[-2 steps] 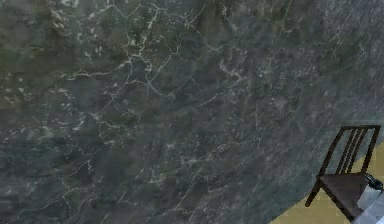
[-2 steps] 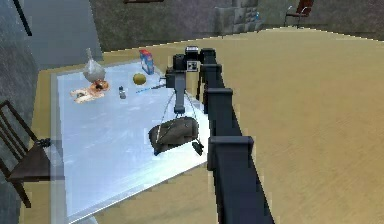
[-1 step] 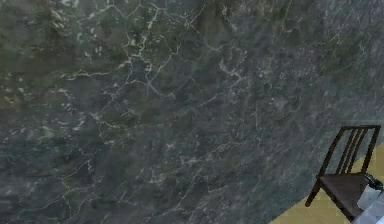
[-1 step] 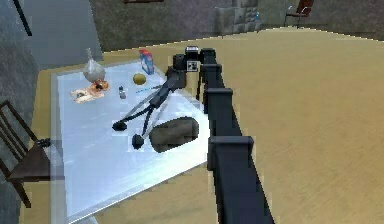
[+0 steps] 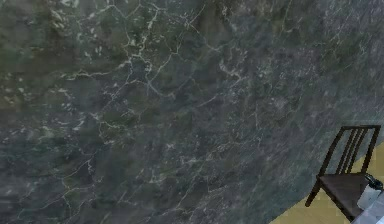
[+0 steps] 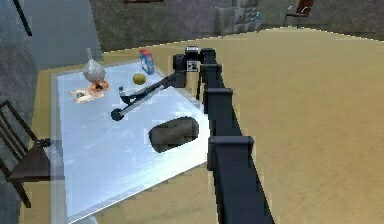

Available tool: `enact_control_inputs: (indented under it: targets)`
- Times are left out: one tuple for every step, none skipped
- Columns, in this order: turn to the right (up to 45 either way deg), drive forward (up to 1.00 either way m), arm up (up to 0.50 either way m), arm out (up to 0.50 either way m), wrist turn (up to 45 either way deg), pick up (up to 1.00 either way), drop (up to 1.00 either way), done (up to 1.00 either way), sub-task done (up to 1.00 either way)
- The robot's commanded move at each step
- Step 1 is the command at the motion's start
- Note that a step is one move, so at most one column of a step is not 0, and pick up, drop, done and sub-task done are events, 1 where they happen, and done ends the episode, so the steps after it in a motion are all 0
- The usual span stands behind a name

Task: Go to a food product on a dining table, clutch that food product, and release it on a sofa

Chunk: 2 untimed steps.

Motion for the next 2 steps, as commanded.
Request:
enact_control_inputs:
  targets:
    - [0.0,0.00,0.00,0.00,42.0,0.00,0.00,0.00,0.00]
    - [0.0,0.00,-0.30,0.00,0.0,0.00,0.00,0.00,0.00]
